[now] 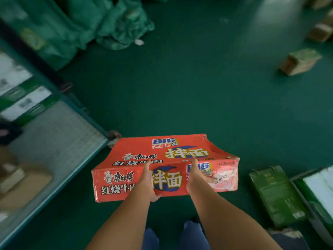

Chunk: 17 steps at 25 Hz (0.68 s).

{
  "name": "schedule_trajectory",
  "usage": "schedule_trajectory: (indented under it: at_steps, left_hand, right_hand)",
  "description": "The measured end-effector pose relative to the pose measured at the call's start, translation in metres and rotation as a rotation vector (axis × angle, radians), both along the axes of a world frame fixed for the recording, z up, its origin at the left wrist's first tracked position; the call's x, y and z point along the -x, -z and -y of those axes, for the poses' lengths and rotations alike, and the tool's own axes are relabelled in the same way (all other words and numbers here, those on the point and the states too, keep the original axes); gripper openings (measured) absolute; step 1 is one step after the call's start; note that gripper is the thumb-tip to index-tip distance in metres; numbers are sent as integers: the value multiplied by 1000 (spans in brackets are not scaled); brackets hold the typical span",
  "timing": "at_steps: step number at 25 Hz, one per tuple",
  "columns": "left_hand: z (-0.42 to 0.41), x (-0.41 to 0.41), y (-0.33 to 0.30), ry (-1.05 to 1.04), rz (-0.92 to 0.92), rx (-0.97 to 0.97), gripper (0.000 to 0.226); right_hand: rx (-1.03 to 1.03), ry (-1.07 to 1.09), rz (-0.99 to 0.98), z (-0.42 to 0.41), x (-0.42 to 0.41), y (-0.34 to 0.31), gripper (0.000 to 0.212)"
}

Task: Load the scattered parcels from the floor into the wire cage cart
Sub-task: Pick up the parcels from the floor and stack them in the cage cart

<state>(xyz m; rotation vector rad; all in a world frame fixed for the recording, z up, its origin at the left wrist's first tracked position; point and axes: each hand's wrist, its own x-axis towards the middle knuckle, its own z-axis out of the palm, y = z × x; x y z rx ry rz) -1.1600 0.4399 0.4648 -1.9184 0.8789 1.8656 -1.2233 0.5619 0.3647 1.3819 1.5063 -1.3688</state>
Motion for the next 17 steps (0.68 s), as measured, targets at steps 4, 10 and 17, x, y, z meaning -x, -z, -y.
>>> schedule_trajectory:
  at_steps: [4, 10, 17]
  left_hand:
    - [85, -90, -37, -250, -24, 13, 58]
    - [205, -218, -84, -388, -103, 177, 47]
    - [321, -310, -135, -632, -271, 259, 55]
  right_hand:
    - [4, -150, -74, 103, -42, 20, 165]
    - [91, -185, -104, 252, -181, -163, 112]
    - [205, -413, -263, 398, -252, -187, 135]
